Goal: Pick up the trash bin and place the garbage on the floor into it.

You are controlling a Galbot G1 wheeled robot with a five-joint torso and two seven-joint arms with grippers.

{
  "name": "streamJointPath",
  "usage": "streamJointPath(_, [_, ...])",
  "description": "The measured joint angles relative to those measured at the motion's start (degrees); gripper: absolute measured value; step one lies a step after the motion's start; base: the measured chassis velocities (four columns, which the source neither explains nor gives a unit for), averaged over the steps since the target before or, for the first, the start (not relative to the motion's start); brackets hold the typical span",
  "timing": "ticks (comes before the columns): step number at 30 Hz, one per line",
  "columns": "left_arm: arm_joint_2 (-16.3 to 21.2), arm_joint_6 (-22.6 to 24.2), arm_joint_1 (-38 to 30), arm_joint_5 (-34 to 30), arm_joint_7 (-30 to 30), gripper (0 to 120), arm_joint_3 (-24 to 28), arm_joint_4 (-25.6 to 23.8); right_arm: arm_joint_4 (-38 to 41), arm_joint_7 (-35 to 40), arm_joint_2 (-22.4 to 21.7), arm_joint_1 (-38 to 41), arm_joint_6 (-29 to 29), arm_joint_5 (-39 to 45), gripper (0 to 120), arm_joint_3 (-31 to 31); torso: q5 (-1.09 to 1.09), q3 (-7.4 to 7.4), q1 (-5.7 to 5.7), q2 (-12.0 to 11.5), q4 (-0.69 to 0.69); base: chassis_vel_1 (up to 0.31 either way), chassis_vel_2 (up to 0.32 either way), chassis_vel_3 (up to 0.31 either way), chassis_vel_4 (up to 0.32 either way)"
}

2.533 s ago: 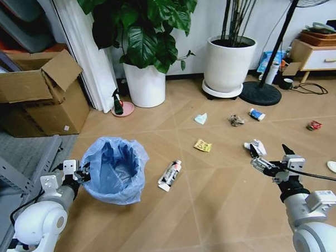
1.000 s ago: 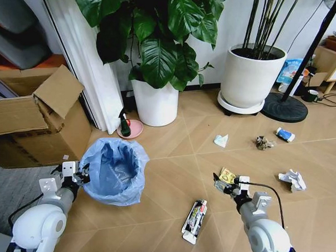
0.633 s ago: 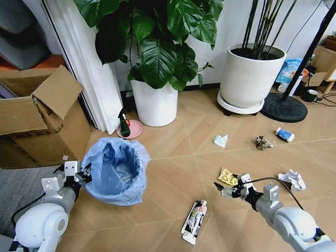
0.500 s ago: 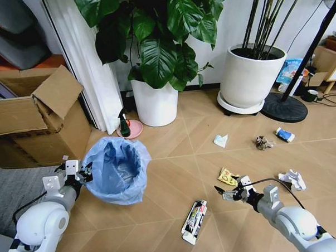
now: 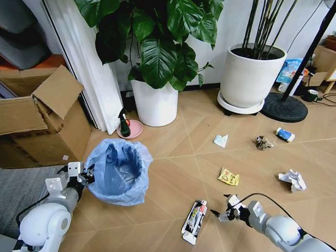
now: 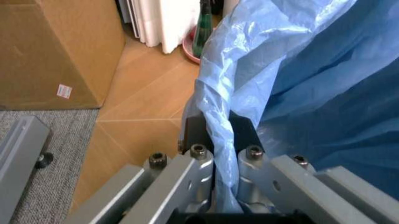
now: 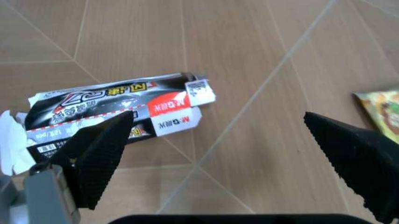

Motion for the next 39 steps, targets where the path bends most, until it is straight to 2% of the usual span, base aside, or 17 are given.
streamJointPath(3, [-0.2,0.0,0.1,0.3,0.0,0,0.2,0.0,-2.0,-0.3,1.3,2.4,1.3,-1.1,100,-1.8,0.01,0.0,0.0,0.0,-0.01,0.0,0.0,0.0,0.0])
streamJointPath(9, [-0.4,0.0,0.0,0.5,0.0,0,0.3,0.2,-4.0,-3.0,1.0,6.4,3.1,-2.6,100,-5.1,-0.01,0.0,0.0,0.0,0.0,0.0,0.0,0.0,0.0])
streamJointPath(12, [-0.5,0.0,-0.1,0.6,0.0,0,0.4,0.3,-3.3,-0.3,0.7,7.1,-0.2,1.9,100,-7.7,-0.01,0.0,0.0,0.0,0.0,0.0,0.0,0.0,0.0])
streamJointPath(13, [-0.5,0.0,-0.1,0.7,0.1,0,0.4,0.4,-2.3,2.5,0.9,6.9,-2.9,5.5,100,-8.5,0.02,0.0,0.0,0.0,0.0,0.0,0.0,0.0,0.0])
streamJointPath(15, [-0.5,-0.1,-0.2,0.7,0.1,0,0.3,0.5,-2.0,3.8,1.3,6.7,-4.1,6.6,100,-8.7,-0.01,0.0,0.0,0.0,-0.01,0.0,0.0,0.0,0.0])
streamJointPath(22, [-0.5,-0.1,-0.2,0.7,0.2,0,0.3,0.6,-3.2,4.0,2.0,7.0,-4.1,4.0,100,-9.0,-0.02,0.0,0.0,0.0,0.0,0.0,0.0,0.0,0.0])
streamJointPath(32, [-0.6,-0.3,-0.5,0.9,0.7,0,0.5,0.7,-1.9,12.2,3.6,5.4,-8.6,10.6,100,-10.5,-0.01,0.0,0.0,0.0,-0.01,0.0,0.0,0.0,0.0])
streamJointPath(33, [-0.6,-0.3,-0.5,0.9,0.8,0,0.4,0.7,-1.7,15.7,4.3,5.3,-10.4,12.8,100,-10.9,0.0,0.0,0.0,0.0,-0.01,0.0,0.0,0.0,0.0])
streamJointPath(39, [-0.6,-0.5,-0.3,0.9,1.3,0,0.4,0.7,-1.2,23.3,6.1,5.3,-14.2,16.1,100,-12.0,-0.01,0.0,0.0,0.0,0.0,0.0,0.0,0.0,0.0])
